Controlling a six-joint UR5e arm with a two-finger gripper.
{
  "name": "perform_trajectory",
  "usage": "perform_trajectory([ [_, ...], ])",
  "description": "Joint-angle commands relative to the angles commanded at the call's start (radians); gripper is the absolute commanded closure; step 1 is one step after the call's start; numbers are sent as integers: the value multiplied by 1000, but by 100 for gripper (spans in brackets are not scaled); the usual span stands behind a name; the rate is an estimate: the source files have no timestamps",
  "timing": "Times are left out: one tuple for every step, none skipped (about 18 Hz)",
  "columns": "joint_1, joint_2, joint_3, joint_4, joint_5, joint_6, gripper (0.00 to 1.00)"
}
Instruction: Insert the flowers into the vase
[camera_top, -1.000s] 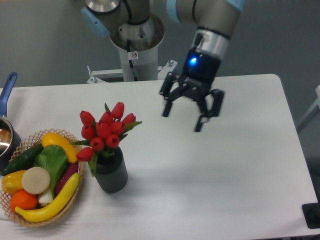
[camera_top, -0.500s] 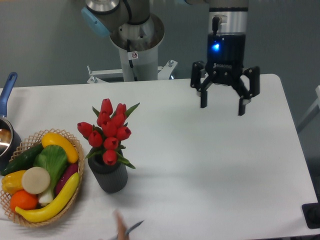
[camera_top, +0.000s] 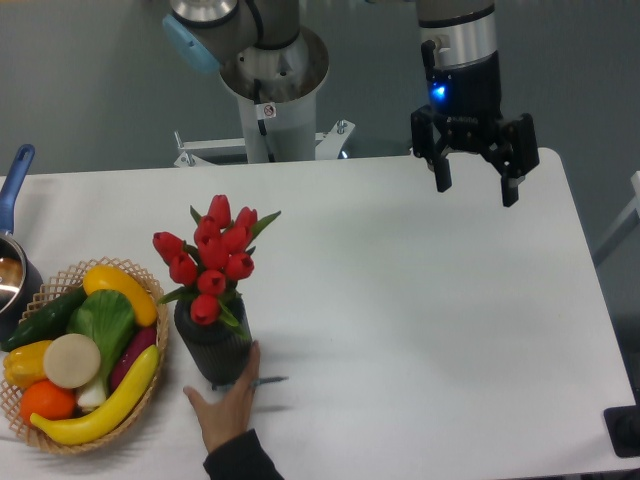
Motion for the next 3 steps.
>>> perform_trajectory([
  [-2,0,0,2,0,-3,0],
  [-2,0,0,3,-2,-3,0],
  [-2,0,0,3,-5,-5,0],
])
